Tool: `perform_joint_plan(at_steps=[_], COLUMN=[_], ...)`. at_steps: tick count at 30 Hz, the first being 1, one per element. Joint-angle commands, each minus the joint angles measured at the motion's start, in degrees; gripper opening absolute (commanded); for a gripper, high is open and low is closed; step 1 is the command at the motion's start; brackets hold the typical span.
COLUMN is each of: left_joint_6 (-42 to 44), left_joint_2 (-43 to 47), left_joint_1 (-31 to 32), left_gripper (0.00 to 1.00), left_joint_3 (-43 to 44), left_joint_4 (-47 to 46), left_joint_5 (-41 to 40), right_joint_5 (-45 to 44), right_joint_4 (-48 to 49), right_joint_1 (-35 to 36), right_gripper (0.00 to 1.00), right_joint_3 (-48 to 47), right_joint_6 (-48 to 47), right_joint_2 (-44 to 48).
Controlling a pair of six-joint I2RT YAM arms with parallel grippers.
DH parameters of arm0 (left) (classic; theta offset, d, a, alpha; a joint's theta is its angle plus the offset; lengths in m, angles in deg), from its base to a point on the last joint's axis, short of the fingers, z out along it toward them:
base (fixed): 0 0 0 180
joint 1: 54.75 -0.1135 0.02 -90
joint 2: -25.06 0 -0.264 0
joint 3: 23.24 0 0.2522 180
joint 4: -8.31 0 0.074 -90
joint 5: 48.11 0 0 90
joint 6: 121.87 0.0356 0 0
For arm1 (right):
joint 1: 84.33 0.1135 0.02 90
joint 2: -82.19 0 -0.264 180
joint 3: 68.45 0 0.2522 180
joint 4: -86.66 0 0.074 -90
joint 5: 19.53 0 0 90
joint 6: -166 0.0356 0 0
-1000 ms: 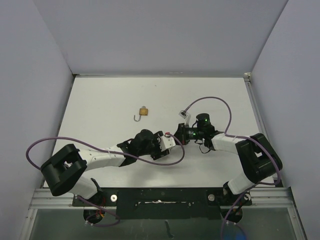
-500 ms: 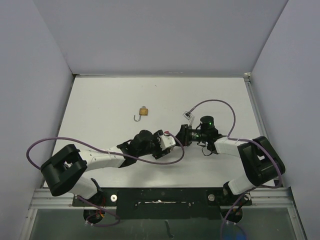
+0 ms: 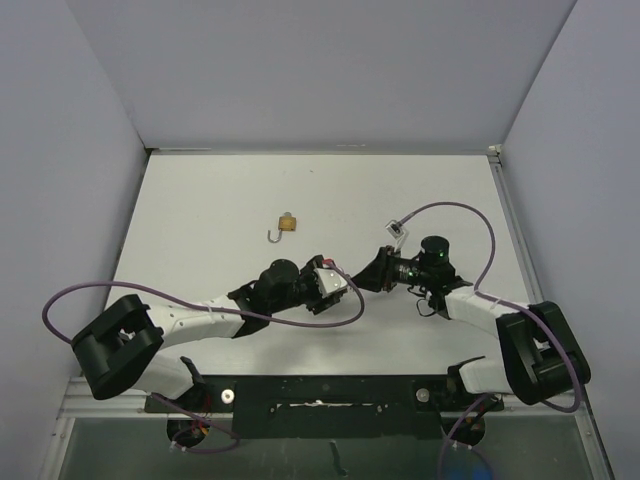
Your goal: Unlock with the key
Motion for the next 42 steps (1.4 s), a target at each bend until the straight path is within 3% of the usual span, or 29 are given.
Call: perform_joint_plan(at_steps=[1, 6, 12, 17, 35, 42], left_joint_6=[-0.8, -1.2, -1.7, -1.6, -1.7, -2.0], left_joint_2=[3.2, 2.7, 1.8, 0.7, -2.8, -3.0], left_joint_1=[0.2, 0.3, 0.3, 0.3, 0.3, 0.3], left_gripper=[0.0, 0.0, 0.0, 0.0, 0.0, 0.0], left_joint_3=[1.0, 1.2, 2.3, 3.1, 7.1, 7.1], left_joint_4=[-7.2, -6.9, -6.6, -6.3, -5.2, -5.3], left_joint_5=[2.8, 3.5, 3.9, 4.1, 4.2, 4.0], right_joint_5=[-2.7, -4.5, -4.4, -4.6, -6.5, -6.6], right_joint_4=[2.9, 0.6, -0.9, -2.4, -5.8, -5.8], right_joint_1=[-0.5, -0.5, -0.3, 0.2, 3.2, 3.1], right_gripper=[0.39, 0.39, 0.26, 0.23, 0.23, 0.01], right_joint_3=[0.6, -0.4, -1.4, -1.9, -3.2, -3.0], right_joint_6=[0.0, -1.2, -2.2, -3.0, -5.2, -5.2], right_joint_2=[4.0, 5.3, 4.1, 4.3, 2.6, 2.5])
